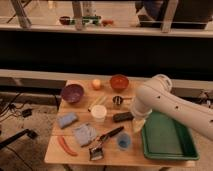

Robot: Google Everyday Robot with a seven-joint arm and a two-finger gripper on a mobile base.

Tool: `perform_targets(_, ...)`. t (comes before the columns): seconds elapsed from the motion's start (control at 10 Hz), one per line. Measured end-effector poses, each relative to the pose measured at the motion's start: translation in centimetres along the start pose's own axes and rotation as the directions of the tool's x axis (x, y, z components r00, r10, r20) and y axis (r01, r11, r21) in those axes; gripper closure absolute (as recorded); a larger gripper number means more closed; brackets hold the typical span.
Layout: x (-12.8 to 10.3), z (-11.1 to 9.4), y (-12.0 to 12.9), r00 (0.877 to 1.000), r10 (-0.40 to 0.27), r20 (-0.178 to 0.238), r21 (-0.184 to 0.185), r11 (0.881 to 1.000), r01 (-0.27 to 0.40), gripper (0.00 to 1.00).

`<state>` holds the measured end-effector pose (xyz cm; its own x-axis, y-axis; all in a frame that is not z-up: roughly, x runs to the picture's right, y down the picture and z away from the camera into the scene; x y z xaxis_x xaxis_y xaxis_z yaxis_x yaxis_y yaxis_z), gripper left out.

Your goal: Place brush in paper cup

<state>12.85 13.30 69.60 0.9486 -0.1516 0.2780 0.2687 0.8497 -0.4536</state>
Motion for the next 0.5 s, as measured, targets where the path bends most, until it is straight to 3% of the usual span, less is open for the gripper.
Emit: perform_targets(0.5, -1.1, 2.2, -1.5, 0.997, -0.014, 0.075, 0.015, 1.0, 0.013, 0.2)
